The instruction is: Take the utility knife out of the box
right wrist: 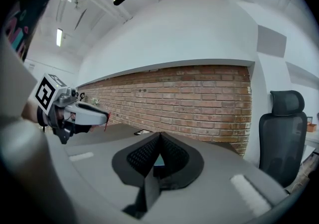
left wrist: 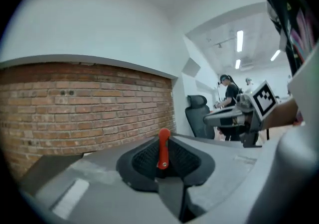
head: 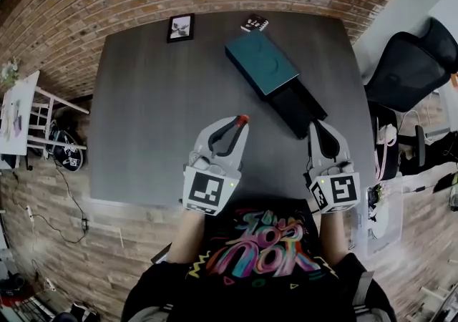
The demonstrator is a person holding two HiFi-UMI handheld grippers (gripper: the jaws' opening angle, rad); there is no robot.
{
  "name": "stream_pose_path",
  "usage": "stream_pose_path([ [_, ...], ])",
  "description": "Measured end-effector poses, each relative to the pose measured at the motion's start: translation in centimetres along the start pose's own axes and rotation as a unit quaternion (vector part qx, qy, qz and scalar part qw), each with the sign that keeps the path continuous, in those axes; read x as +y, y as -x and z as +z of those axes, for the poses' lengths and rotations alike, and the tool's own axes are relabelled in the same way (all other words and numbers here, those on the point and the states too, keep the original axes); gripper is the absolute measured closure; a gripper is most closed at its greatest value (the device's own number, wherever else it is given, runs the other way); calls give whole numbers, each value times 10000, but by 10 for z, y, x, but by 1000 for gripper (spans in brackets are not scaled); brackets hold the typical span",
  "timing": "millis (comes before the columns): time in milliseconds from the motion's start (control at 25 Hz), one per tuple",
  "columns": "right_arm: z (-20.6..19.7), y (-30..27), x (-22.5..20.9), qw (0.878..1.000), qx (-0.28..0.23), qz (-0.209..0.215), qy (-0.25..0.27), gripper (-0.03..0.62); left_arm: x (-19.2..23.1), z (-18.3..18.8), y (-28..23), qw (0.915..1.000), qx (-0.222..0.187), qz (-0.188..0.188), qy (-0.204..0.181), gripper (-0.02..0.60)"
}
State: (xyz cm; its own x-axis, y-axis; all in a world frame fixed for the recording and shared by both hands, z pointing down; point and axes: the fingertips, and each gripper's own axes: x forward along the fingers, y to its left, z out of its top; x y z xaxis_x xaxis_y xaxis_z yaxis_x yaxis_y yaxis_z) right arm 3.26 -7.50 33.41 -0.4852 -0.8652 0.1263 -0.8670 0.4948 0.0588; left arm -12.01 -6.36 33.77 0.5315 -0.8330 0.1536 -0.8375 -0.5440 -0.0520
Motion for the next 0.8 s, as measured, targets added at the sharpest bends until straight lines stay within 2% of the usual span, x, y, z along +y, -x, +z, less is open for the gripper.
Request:
stream_pose_path([
  [80, 0, 0, 3, 10000, -17, 44, 12, 595, 5, -4, 6, 9994, -34, 82, 340, 526],
  [320, -3, 0, 17, 9998, 22, 196, 18, 595, 21, -12, 19, 9969, -85, 281, 730, 526],
  [480, -1, -2, 21, 9996, 18, 267, 32, 595, 22, -15, 19, 9971, -109, 137, 739, 526],
  [800, -2, 1, 16, 9995, 75, 272, 104, 595, 17, -17, 17, 9976, -99, 89, 685, 526],
])
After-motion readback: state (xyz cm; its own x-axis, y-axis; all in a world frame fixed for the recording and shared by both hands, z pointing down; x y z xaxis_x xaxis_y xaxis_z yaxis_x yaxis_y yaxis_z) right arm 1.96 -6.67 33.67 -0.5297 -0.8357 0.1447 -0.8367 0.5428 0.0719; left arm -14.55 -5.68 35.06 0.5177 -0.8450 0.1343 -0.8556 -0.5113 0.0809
